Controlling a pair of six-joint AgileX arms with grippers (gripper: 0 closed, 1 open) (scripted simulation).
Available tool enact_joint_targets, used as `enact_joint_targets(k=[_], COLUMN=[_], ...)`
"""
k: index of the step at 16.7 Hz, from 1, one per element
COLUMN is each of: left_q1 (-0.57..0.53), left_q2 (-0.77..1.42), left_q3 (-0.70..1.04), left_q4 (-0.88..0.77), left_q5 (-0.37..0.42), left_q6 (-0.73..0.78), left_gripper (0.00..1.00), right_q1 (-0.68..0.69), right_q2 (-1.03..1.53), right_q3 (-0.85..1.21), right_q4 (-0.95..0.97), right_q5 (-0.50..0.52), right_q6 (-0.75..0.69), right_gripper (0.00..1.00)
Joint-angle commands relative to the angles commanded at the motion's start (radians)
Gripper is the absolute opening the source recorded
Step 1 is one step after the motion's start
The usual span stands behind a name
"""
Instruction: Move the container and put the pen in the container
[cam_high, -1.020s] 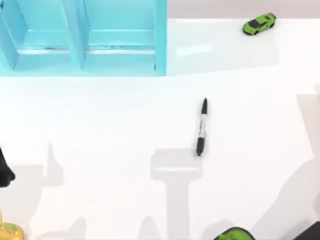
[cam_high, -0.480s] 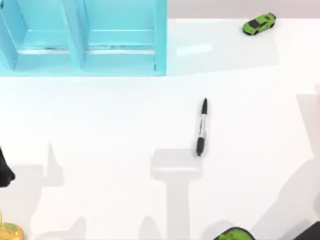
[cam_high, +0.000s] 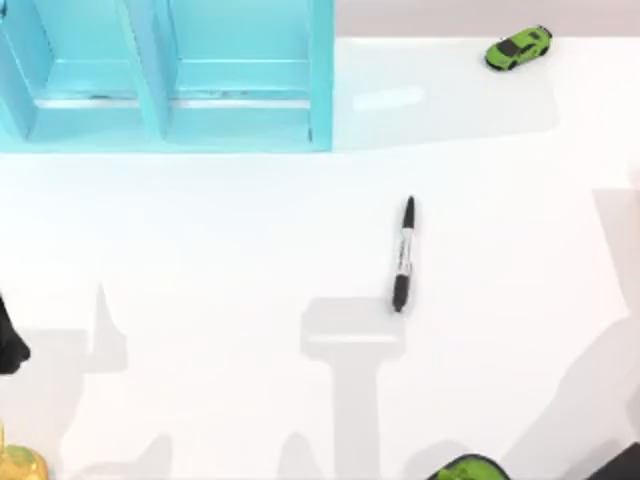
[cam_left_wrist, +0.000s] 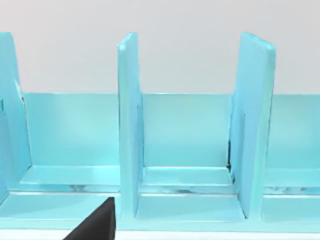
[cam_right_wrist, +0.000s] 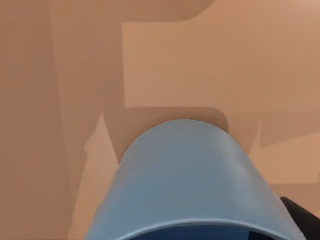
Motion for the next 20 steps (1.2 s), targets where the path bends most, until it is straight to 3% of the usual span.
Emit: enact_joint_targets(k=[5,15,20], left_q1=[0.0,0.0,0.0], left_q2=[0.0,0.0,0.0], left_q3=[0.0,0.0,0.0], left_q4=[0.0,0.0,0.0], left_q5=[0.0,0.0,0.0], left_q6=[0.0,0.0,0.0], left_gripper=[1.0,1.0,1.0], right_q1=[0.034,0.406,0.419], right_q2=[-0.014,-0.222,-0.233], right_q3=[0.031,0.288,0.295], right_q4=[-0.038,-0.515,-0.533], right_q5=[0.0,0.001,-0.002], right_q6=[0.032,0.402,0.421], right_gripper=[0.0,0.0,0.0])
